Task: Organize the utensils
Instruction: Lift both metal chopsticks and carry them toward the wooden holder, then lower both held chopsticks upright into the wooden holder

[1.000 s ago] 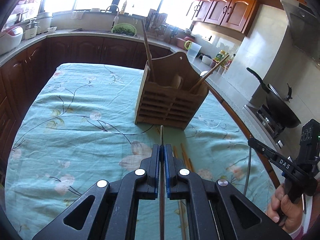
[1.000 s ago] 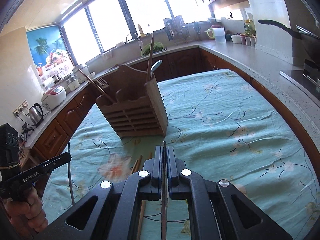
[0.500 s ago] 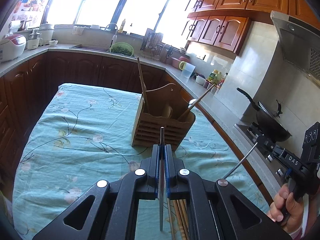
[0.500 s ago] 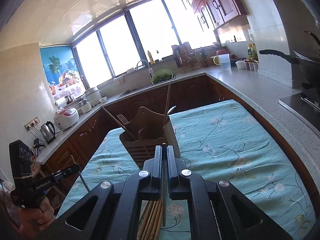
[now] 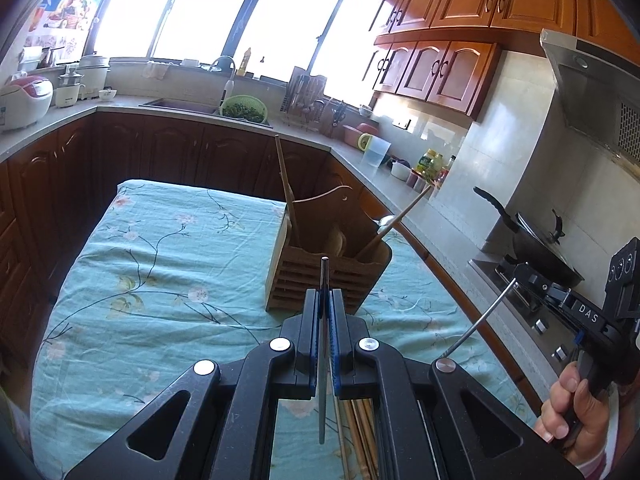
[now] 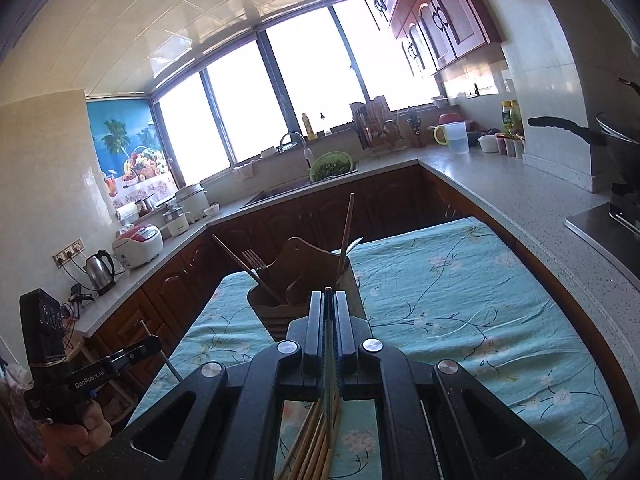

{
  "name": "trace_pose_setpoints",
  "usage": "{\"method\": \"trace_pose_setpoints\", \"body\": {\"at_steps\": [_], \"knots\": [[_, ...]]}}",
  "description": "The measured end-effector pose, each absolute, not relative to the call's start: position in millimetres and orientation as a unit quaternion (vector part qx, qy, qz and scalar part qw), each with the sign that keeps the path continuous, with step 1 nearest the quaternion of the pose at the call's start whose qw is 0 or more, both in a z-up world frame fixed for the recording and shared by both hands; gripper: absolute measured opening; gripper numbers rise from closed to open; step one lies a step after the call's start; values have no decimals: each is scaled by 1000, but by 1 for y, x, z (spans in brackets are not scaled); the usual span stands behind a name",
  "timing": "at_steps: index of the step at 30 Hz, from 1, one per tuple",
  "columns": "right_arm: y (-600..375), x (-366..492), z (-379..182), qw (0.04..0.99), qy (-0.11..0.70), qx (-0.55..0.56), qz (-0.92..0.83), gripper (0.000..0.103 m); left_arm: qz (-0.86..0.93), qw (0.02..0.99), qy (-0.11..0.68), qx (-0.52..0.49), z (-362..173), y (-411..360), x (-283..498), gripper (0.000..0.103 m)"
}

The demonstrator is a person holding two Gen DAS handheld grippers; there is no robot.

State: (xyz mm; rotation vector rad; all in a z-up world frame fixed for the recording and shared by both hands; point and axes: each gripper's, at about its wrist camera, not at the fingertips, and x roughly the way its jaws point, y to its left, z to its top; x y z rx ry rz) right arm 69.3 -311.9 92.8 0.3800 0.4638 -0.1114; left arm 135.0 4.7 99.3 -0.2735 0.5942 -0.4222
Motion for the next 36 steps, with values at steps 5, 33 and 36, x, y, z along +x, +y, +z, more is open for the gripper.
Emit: {"method": "trace_pose_setpoints", "body": {"at_steps": [5,33,36], "knots": [[-314,75,95,955,224,187,-56,4,-203,927,286,-136,101,5,142,3],[-336,205,134,972,144,158,-93,4,-162,964,141,-157,116,-14,285,3],[-335,211,112,968,163,159,-103,4,-152,962,143,-174,91,-20,294,3]]}}
